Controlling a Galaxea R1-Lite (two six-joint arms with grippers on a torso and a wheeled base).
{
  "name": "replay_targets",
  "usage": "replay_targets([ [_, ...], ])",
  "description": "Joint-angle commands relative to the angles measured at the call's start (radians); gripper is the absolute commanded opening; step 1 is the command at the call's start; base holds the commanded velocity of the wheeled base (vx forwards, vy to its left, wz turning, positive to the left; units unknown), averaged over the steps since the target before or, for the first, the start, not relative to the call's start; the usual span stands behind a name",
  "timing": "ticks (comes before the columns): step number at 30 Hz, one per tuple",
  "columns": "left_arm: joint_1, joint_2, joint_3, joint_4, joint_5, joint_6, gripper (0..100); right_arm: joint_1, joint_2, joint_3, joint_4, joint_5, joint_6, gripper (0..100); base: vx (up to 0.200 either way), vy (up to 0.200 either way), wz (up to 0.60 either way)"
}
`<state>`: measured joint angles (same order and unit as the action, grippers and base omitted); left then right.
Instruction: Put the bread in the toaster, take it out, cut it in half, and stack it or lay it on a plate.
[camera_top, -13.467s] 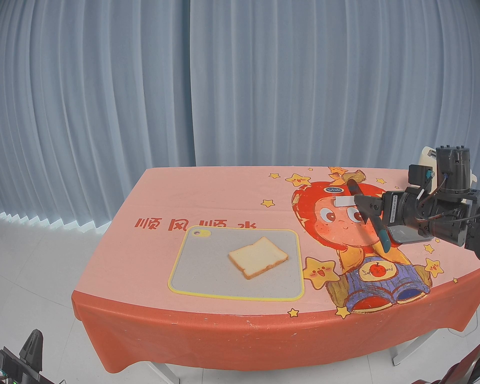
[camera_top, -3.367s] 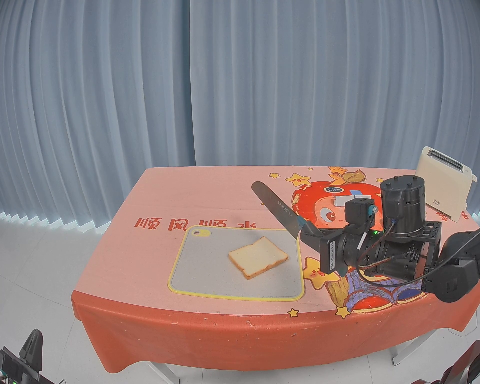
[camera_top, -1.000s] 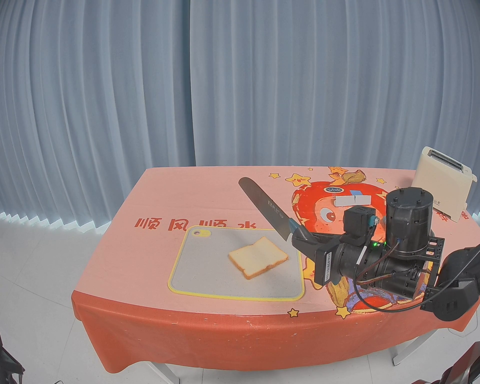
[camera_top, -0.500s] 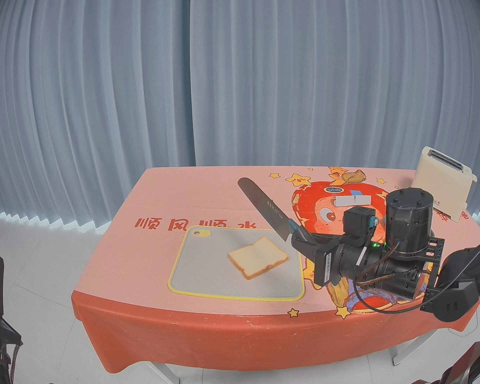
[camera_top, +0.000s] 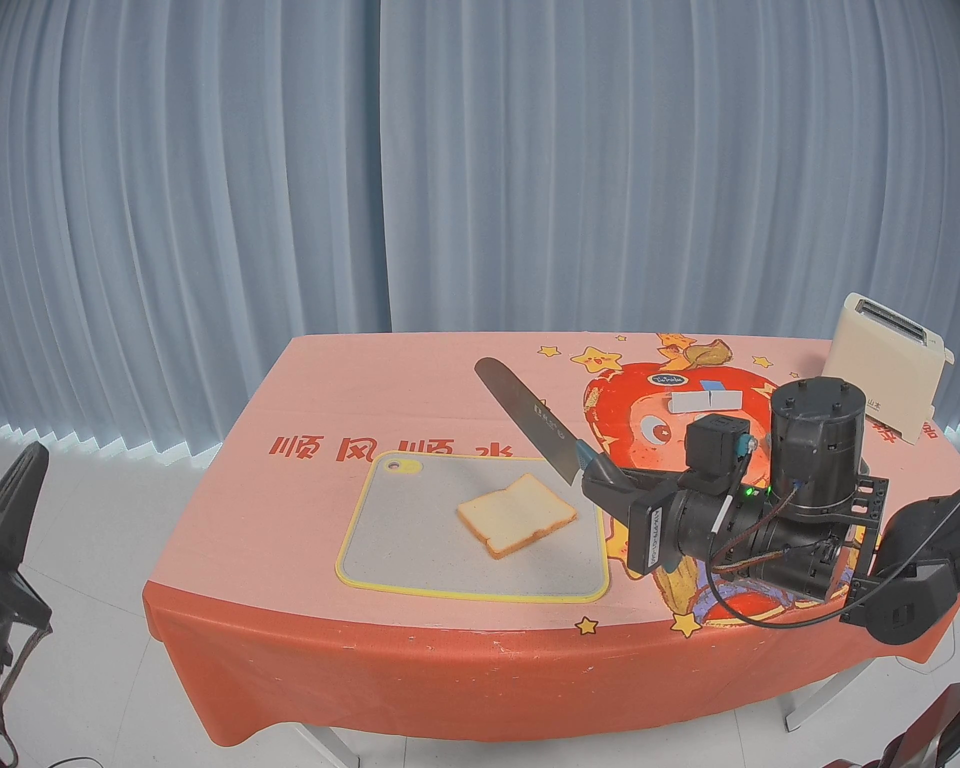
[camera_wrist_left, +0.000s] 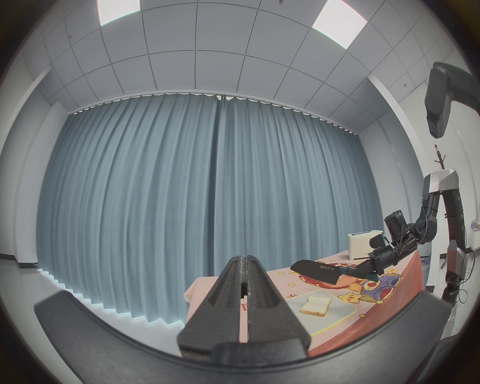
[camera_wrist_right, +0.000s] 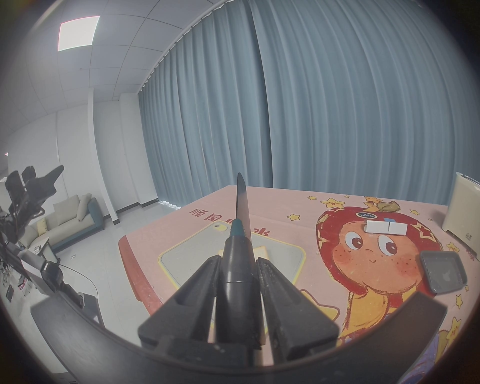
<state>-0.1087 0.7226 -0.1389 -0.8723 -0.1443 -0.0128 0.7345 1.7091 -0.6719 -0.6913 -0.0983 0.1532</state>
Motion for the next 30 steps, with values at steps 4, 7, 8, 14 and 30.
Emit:
replay_targets([
  [4,-0.02,0.167,-0.182,0.081,-0.061,0.0,0,0.006,0.006,0.002,0.003,0.0,0.0,0,0.0,0.0,0.0],
  [7,-0.016,0.219,-0.281,0.131,-0.115,-0.021,0,0.011,0.007,0.002,0.003,0.0,0.0,0,0.0,0.0,0.0],
  [8,-0.016,0.235,-0.306,0.153,-0.121,-0.027,0,0.013,0.007,0.003,0.003,0.002,0.0,0,0.0,0.0,0.0],
  [14,-0.016,0.319,-0.409,0.251,-0.13,-0.039,0,0.039,0.003,0.025,-0.001,-0.001,0.0,0,0.0,0.0,0.0],
  [30,-0.016,0.618,-0.692,0.23,-0.212,-0.039,0,0.023,0.001,0.018,0.001,0.0,0.037,0,0.0,0.0,0.0],
])
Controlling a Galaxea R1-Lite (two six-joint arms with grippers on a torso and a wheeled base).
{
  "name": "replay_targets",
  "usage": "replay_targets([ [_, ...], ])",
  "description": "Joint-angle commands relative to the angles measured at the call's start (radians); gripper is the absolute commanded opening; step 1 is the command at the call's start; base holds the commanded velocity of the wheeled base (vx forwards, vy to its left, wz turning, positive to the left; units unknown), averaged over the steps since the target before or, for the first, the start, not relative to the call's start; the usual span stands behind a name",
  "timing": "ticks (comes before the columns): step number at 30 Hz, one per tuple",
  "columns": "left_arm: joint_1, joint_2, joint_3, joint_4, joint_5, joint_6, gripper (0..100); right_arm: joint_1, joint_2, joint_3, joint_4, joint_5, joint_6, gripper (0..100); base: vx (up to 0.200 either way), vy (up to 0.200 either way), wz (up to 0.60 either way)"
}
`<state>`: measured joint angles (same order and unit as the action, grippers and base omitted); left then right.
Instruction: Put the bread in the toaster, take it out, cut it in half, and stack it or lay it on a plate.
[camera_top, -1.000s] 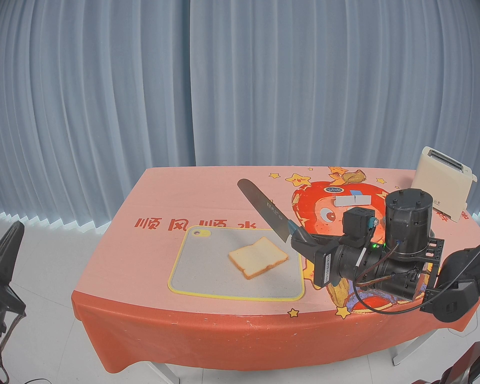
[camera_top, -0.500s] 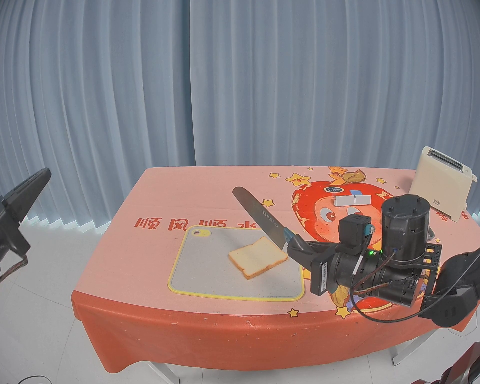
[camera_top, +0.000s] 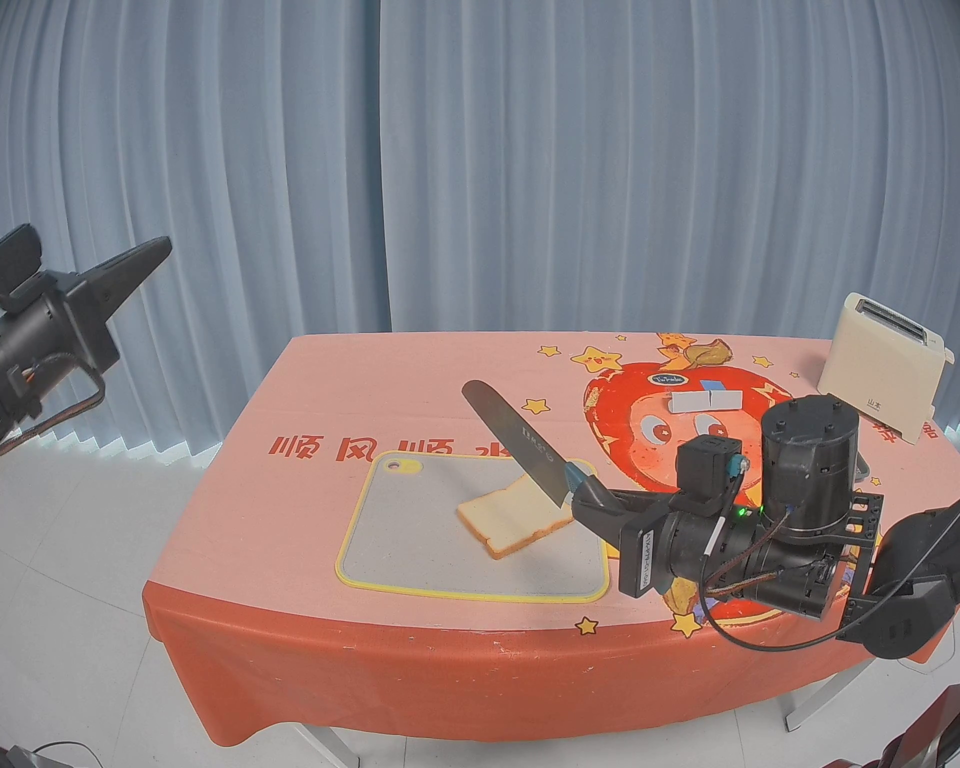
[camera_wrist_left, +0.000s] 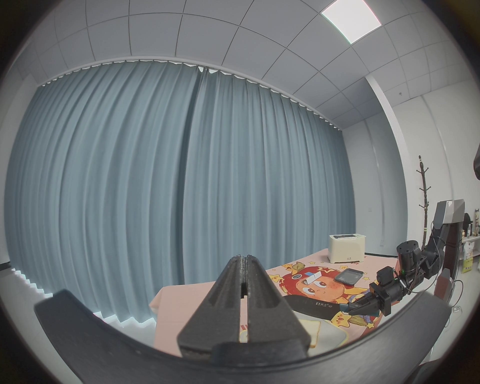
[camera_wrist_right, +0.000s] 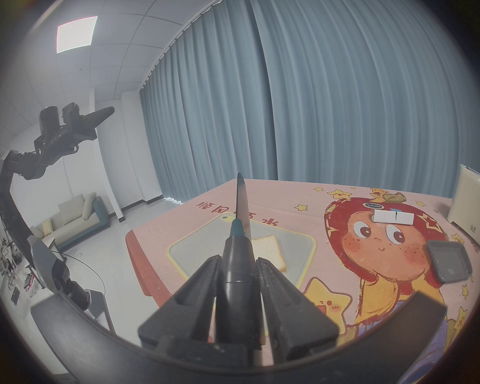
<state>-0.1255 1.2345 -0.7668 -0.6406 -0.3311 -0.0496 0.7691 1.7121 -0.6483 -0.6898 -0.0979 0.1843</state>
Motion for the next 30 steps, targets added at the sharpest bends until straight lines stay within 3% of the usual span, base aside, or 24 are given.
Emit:
replay_targets([
  [1,0.001,0.125,-0.074,-0.002,-0.026,-0.001,0,-0.011,-0.002,-0.005,-0.001,0.0,0.007,0,0.0,0.0,0.0],
  [9,-0.002,0.249,-0.16,-0.017,-0.042,-0.001,0,-0.005,-0.003,-0.005,0.001,0.0,0.018,0,0.0,0.0,0.0],
  [16,-0.045,0.247,-0.068,-0.123,-0.091,-0.038,0,-0.016,-0.002,-0.011,0.001,0.001,0.021,0,0.0,0.0,0.0],
  [25,-0.042,0.303,-0.035,-0.142,-0.16,-0.038,0,0.015,0.011,-0.005,0.007,0.001,0.029,0,0.0,0.0,0.0],
  [27,-0.043,0.367,-0.031,-0.16,-0.183,-0.029,0,0.035,0.026,-0.007,0.009,0.0,0.066,0,0.0,0.0,0.0],
  [30,-0.046,0.401,-0.026,-0.191,-0.201,-0.029,0,0.035,0.029,-0.008,0.009,0.0,0.069,0,0.0,0.0,0.0],
])
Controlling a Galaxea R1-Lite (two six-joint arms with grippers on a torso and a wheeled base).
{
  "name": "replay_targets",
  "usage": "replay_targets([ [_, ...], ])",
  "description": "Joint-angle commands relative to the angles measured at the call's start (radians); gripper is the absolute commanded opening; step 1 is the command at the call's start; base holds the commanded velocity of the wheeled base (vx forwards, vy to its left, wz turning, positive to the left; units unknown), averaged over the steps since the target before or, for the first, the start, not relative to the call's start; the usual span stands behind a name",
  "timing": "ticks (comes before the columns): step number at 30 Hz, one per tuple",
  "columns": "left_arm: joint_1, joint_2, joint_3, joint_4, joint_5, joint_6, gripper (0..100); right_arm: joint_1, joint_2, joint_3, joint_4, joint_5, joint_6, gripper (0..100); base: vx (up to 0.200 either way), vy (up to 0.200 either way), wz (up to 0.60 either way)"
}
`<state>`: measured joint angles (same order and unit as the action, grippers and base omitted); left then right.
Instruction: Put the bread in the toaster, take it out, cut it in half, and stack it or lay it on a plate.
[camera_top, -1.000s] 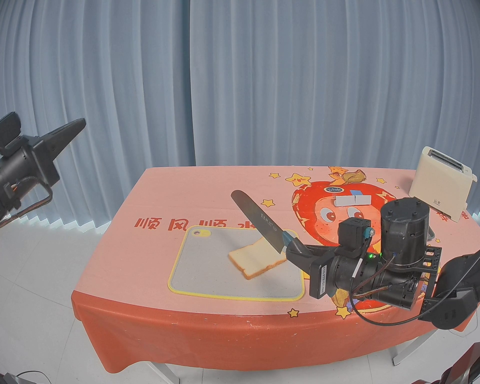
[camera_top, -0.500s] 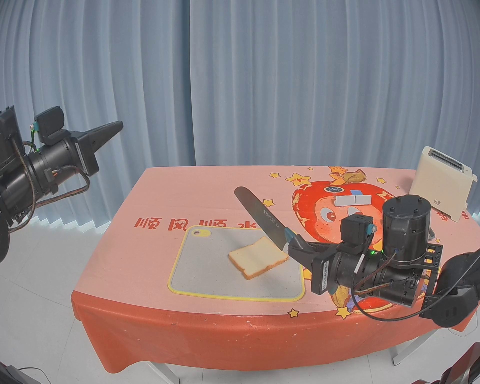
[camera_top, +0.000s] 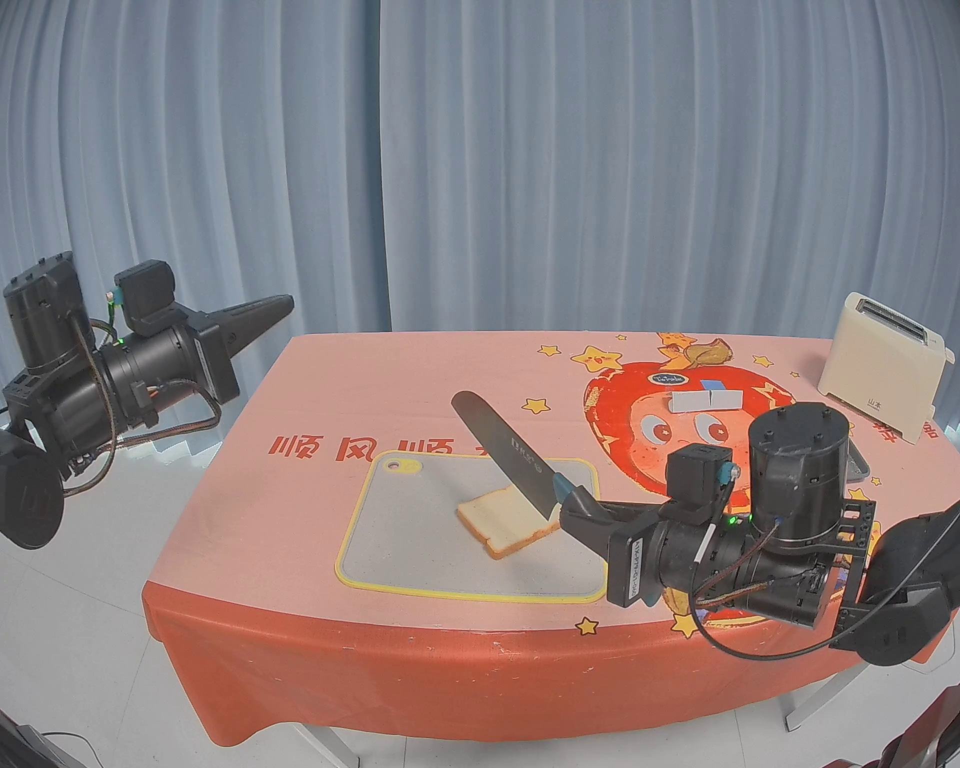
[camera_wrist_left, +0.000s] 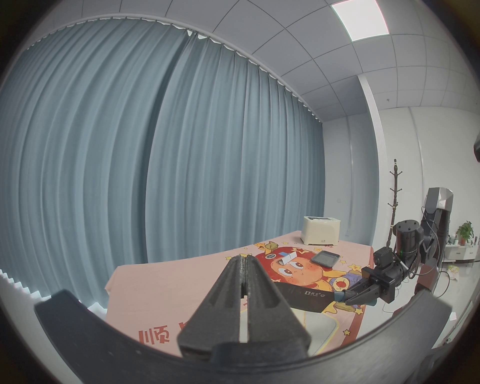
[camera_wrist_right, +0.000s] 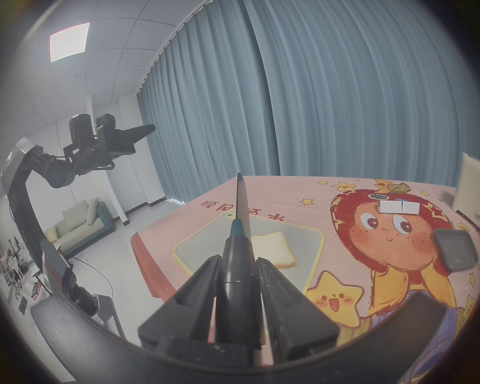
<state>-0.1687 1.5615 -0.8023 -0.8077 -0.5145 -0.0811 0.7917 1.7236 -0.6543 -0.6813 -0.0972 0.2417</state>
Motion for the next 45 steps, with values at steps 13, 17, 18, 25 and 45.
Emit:
replay_targets([
  [13,-0.143,0.27,0.054,-0.225,0.031,0.004,0,0.004,-0.002,-0.007,0.111,0.001,0.011,0,0.0,0.0,0.0],
  [17,-0.193,0.305,0.051,-0.257,0.062,0.001,0,0.0,-0.002,-0.007,0.103,0.001,0.011,0,0.0,0.0,0.0],
  [18,-0.193,0.313,0.049,-0.271,0.065,-0.002,0,0.0,-0.002,-0.007,0.103,0.001,0.011,0,0.0,0.0,0.0],
  [25,-0.195,0.362,0.022,-0.341,0.091,-0.005,0,0.003,0.001,-0.005,0.111,-0.001,0.005,0,0.0,0.0,0.0],
  [45,-0.244,0.446,0.002,-0.409,0.125,-0.022,0,0.003,-0.01,-0.005,0.115,-0.009,0.001,0,0.0,0.0,0.0],
])
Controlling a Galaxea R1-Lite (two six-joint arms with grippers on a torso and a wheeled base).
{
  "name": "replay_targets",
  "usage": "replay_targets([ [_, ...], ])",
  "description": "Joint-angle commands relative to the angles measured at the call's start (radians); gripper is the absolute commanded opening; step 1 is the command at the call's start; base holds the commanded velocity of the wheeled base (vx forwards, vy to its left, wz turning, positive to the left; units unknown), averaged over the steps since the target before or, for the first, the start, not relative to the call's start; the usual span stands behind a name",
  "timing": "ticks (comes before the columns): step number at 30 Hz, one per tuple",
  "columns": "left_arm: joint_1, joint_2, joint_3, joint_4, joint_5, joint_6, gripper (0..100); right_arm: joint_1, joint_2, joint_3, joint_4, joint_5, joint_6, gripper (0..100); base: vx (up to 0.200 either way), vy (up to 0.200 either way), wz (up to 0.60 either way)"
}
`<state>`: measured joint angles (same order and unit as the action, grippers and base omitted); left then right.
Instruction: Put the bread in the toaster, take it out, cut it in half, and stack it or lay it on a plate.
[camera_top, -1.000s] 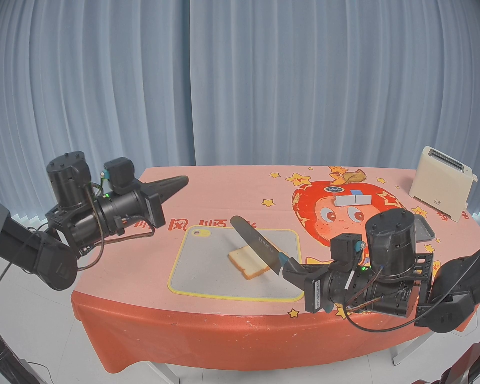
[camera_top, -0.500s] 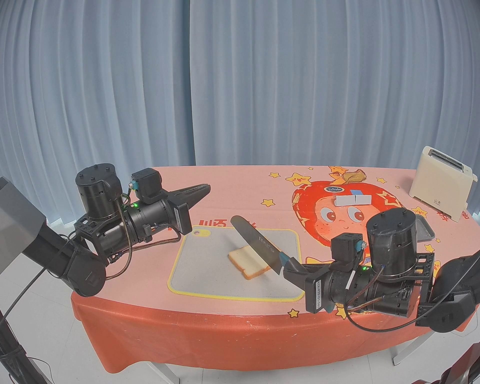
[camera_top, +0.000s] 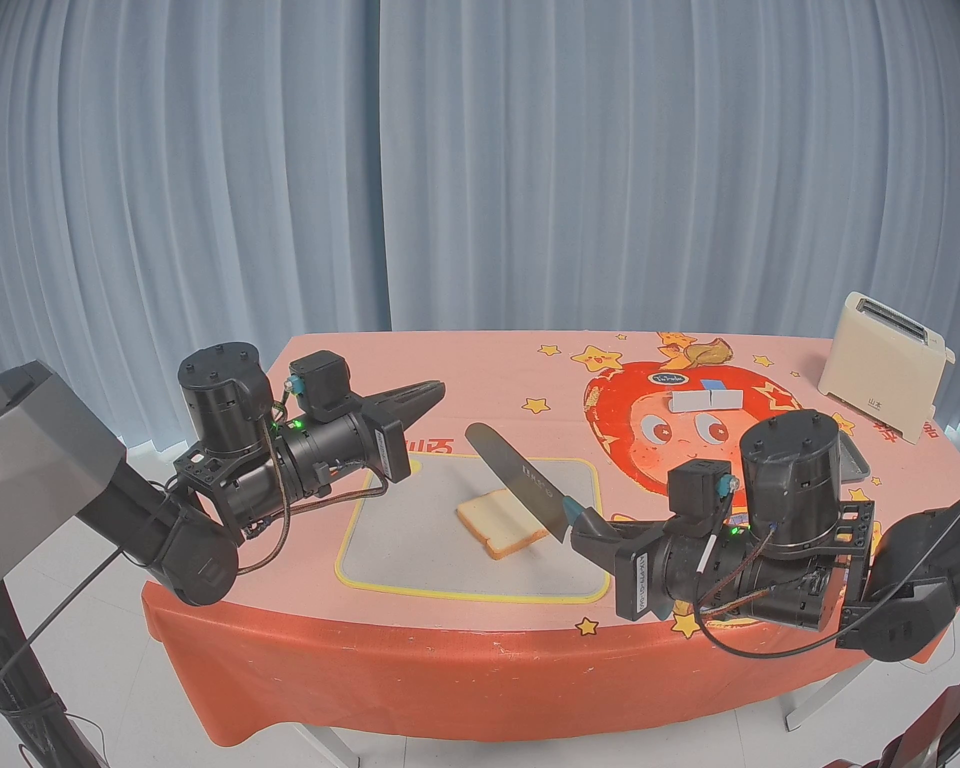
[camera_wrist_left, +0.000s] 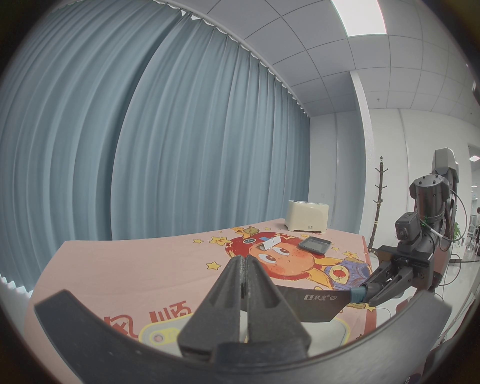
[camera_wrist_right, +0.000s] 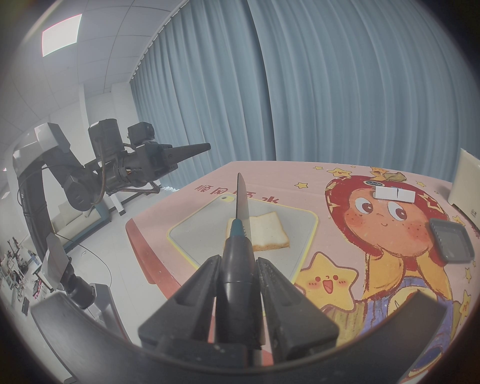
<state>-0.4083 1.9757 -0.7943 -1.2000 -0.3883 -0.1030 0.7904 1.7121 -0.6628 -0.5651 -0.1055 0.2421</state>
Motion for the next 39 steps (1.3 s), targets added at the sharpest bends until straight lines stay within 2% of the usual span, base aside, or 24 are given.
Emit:
replay_targets([
  [1,-0.004,0.041,-0.006,-0.027,-0.001,0.0,0,0.006,0.004,0.002,-0.001,0.0,0.0,0,0.0,0.0,0.0],
  [6,-0.012,0.058,-0.01,-0.05,-0.003,0.002,0,0.006,0.004,0.003,-0.001,0.0,0.0,0,0.0,0.0,0.0],
  [13,-0.063,0.086,-0.002,-0.052,0.0,0.005,0,0.003,0.017,0.002,-0.001,0.0,0.0,0,0.0,0.0,0.0],
  [19,-0.066,0.08,-0.019,-0.052,-0.004,0.006,0,0.009,0.017,0.002,-0.001,0.0,0.0,0,0.0,0.0,0.0],
  [26,-0.064,0.075,-0.137,0.01,-0.006,0.006,0,0.013,0.017,0.002,-0.001,0.0,0.0,0,0.0,0.0,0.0],
  [29,-0.069,0.075,-0.152,0.045,-0.006,0.006,0,0.013,0.017,0.002,-0.001,0.0,0.0,0,0.0,0.0,0.0],
  [39,-0.072,0.08,-0.172,0.05,-0.006,0.006,0,0.012,0.018,0.002,-0.001,0.0,0.0,0,0.0,0.0,0.0],
])
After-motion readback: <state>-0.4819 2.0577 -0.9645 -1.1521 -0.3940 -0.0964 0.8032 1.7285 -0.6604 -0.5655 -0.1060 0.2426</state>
